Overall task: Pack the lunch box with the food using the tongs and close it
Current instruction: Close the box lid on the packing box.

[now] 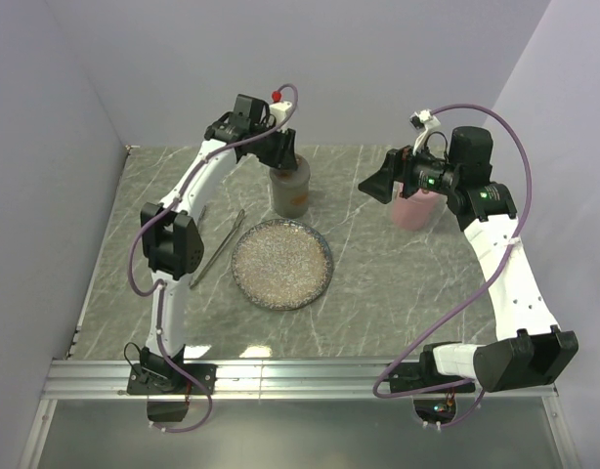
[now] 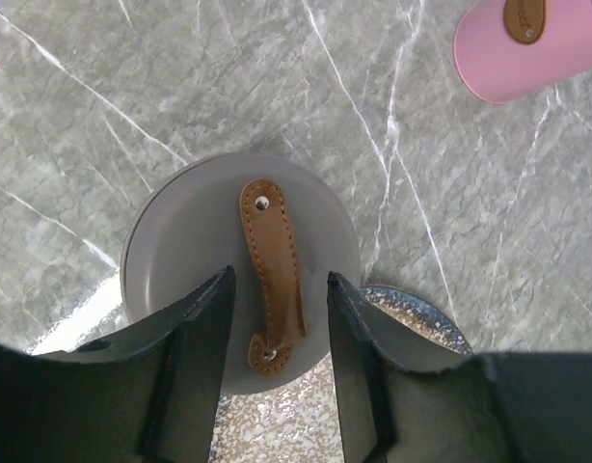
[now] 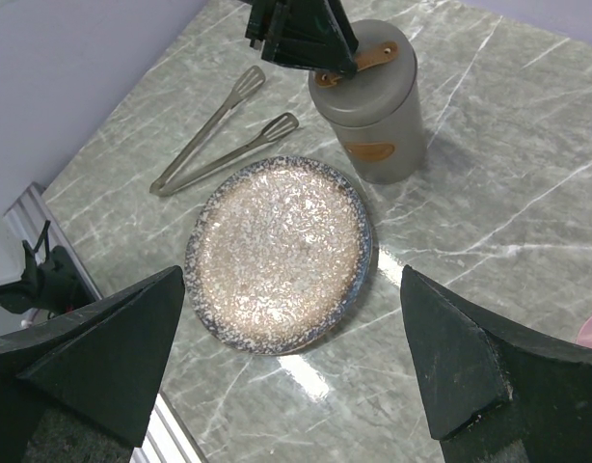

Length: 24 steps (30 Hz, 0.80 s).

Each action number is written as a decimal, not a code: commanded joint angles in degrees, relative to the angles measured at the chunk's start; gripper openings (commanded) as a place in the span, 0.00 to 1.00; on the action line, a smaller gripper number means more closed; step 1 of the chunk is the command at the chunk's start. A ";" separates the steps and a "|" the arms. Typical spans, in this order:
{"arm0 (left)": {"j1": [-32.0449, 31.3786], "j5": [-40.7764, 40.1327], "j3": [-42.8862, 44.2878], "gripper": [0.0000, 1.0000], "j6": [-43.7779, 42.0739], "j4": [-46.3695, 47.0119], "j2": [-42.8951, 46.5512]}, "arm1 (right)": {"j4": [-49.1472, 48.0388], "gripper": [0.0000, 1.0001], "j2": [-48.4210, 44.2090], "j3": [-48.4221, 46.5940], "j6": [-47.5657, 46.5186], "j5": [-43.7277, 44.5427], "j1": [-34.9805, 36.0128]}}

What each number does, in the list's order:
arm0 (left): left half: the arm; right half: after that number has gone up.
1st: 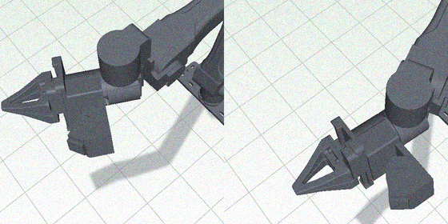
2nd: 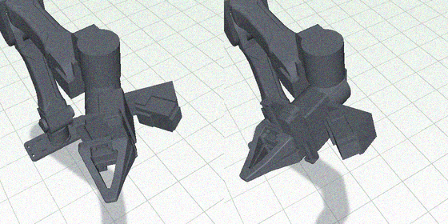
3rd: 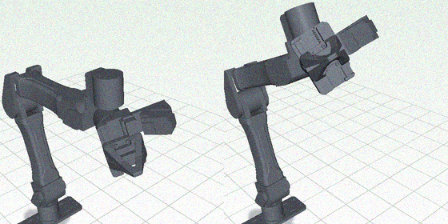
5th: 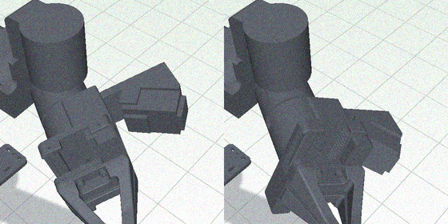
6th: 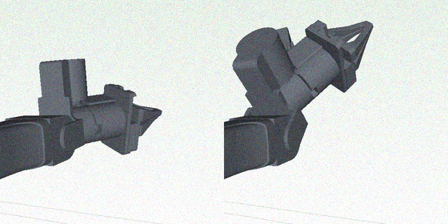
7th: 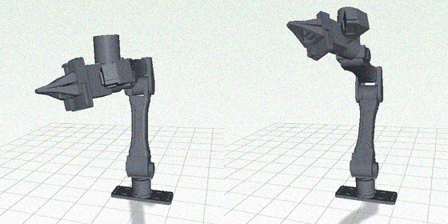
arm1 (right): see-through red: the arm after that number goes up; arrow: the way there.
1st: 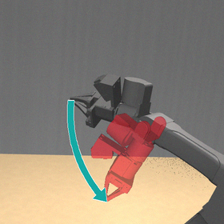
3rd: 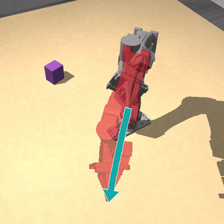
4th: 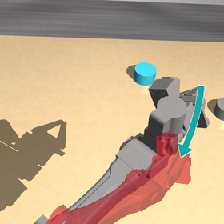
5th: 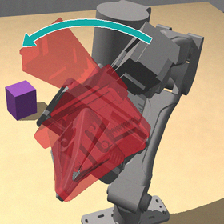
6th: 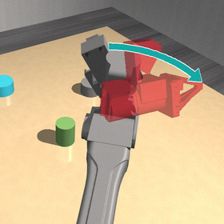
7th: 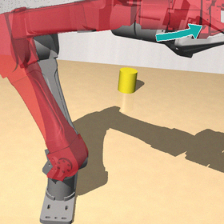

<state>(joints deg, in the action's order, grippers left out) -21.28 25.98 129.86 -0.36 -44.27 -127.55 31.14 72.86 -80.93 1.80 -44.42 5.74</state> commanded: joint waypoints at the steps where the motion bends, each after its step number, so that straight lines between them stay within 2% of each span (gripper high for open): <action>1: 1.06 1.71 -4.34 0.50 0.01 4.09 5.63 | -0.55 1.00 -2.02 0.50 -0.57 -0.75 -0.20; 9: 1.24 0.48 -10.33 0.49 4.84 14.82 12.93 | -1.43 1.00 -2.63 2.09 -0.04 -1.37 -0.20; 13: 1.33 -3.47 -7.44 0.42 5.63 13.43 10.57 | -1.69 1.00 -3.07 2.70 -0.22 -1.37 -0.20; 18: 1.24 -7.95 -8.05 0.37 5.11 13.51 8.20 | -1.34 1.00 -3.51 3.05 -0.84 -1.10 -0.20; 24: 1.15 -8.48 -6.99 0.33 3.97 11.41 5.12 | -1.52 1.00 -3.60 3.84 -0.84 -1.02 -0.11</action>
<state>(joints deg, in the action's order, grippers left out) -19.97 19.07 120.55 4.10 -32.38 -120.70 30.92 70.91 -77.89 1.76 -44.86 5.74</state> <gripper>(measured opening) 0.330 0.996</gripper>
